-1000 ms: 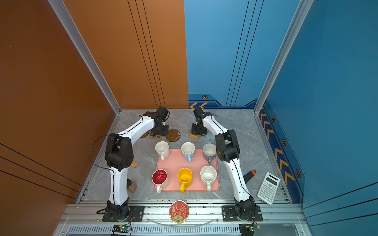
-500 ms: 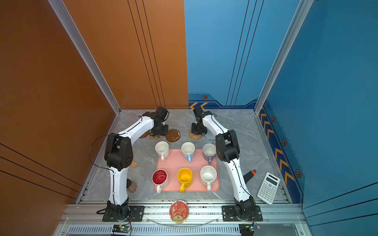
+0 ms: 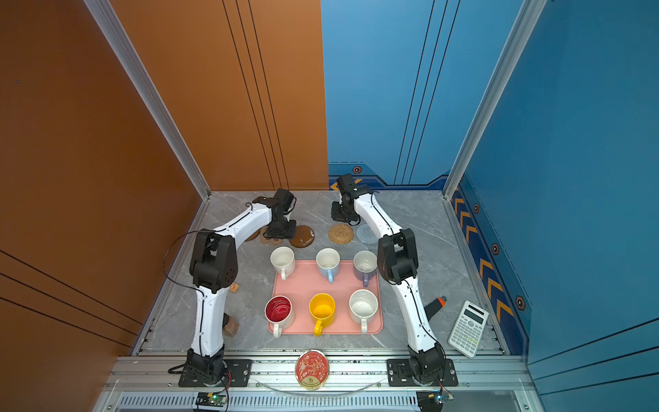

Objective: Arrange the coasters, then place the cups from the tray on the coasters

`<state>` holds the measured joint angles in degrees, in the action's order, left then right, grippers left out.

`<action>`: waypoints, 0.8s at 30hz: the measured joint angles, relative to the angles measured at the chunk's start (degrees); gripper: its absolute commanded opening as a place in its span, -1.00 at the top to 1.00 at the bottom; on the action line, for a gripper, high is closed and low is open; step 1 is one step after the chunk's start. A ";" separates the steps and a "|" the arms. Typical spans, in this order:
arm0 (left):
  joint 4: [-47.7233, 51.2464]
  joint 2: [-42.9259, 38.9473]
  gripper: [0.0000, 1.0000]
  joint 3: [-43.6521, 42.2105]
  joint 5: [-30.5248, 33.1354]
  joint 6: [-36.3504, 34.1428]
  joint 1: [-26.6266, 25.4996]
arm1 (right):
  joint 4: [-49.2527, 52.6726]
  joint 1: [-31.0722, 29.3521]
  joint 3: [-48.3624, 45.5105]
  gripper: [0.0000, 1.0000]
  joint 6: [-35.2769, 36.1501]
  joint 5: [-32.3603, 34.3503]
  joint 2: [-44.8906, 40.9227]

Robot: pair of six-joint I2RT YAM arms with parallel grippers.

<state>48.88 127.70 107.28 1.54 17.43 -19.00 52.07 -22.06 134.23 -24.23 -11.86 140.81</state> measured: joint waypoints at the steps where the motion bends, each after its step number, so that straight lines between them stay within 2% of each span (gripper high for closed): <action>1: -0.09 0.42 0.17 0.15 -0.24 0.07 0.00 | 0.00 0.00 0.00 0.61 0.00 0.00 0.00; 13: -2.03 3.32 0.14 1.01 -2.08 0.66 0.55 | -0.02 0.00 -1.99 0.63 0.02 -0.04 -0.02; 24: -3.10 7.19 0.16 6.78 -5.29 1.05 0.59 | -0.11 0.00 -4.00 0.64 0.00 -0.09 -0.02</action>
<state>45.78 134.89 114.06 -3.75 18.48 -18.41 51.96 -22.06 130.23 -24.23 -11.94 140.79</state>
